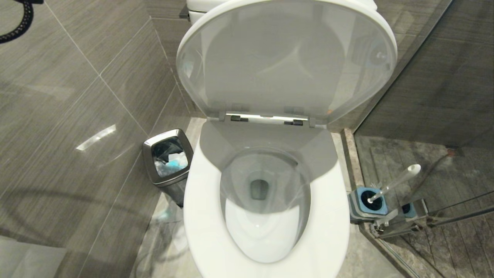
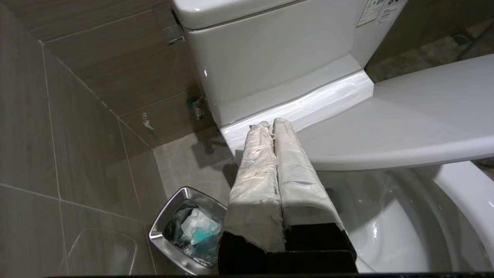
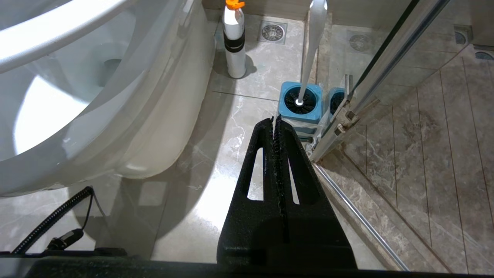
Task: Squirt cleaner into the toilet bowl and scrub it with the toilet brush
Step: Close the toilet lid
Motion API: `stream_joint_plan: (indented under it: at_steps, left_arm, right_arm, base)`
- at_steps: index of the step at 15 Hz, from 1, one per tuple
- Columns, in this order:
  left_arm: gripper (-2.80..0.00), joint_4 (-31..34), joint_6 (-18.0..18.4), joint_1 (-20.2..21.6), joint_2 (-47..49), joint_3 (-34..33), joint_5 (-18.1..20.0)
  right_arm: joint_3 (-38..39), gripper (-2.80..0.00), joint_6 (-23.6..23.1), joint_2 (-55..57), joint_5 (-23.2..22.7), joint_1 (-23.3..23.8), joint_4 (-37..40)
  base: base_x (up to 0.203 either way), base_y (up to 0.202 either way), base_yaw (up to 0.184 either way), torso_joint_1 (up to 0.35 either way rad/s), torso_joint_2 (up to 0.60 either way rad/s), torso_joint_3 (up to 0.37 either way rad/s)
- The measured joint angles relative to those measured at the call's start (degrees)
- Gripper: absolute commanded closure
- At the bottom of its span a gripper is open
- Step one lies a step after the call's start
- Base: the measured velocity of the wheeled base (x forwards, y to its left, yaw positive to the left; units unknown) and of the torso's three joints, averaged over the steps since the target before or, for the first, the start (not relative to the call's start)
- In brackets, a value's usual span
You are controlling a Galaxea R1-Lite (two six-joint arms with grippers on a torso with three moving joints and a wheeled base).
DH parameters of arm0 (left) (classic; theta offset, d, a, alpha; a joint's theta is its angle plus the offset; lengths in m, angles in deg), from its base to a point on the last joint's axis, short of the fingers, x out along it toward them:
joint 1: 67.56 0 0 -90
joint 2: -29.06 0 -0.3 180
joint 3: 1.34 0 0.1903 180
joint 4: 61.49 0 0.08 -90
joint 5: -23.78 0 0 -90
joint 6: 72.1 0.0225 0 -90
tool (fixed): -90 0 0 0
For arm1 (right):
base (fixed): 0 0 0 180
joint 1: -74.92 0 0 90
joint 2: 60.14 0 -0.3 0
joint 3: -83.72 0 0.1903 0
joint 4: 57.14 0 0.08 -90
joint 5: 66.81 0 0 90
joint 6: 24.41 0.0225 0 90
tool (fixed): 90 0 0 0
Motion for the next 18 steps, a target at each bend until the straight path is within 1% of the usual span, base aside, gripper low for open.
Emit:
stream_joint_plan:
  at_steps: [3,9,13,15,17,18]
  left_arm:
    - [0.0,0.13,3.39,-0.15,0.2,-0.05,-3.5]
    - [0.0,0.16,3.61,-0.25,0.72,-0.33,-4.07]
    - [0.0,0.3,3.15,-0.09,0.91,-0.44,-3.81]
    - [0.0,2.93,3.66,-0.25,1.09,-0.57,-4.05]
    - [0.0,6.43,5.1,-0.89,1.24,-0.08,-5.48]
    - [0.0,6.96,5.11,-1.24,1.27,0.19,-6.28]
  right_arm:
    - [0.0,0.0,0.0,0.0,0.03,0.0,-0.02]
    - [0.0,0.0,-0.01,0.0,0.03,0.0,0.0]
    - [0.0,0.0,-0.01,0.0,0.02,0.0,0.0]
    - [0.0,0.0,-0.01,0.0,0.02,0.0,0.0]
    - [0.0,0.0,-0.01,0.0,0.07,0.0,0.0]
    - [0.0,0.0,-0.01,0.0,0.0,0.0,-0.02]
  base:
    - [0.0,0.0,0.0,0.002,0.0,0.012]
    - [0.0,0.0,0.0,-0.001,0.0,0.157]
    - [0.0,0.0,0.0,0.0,0.0,0.045]
    - [0.0,0.0,0.0,0.0,0.0,0.0]
    - [0.0,0.0,0.0,0.0,0.0,0.0]
    - [0.0,0.0,0.0,0.0,0.0,0.0]
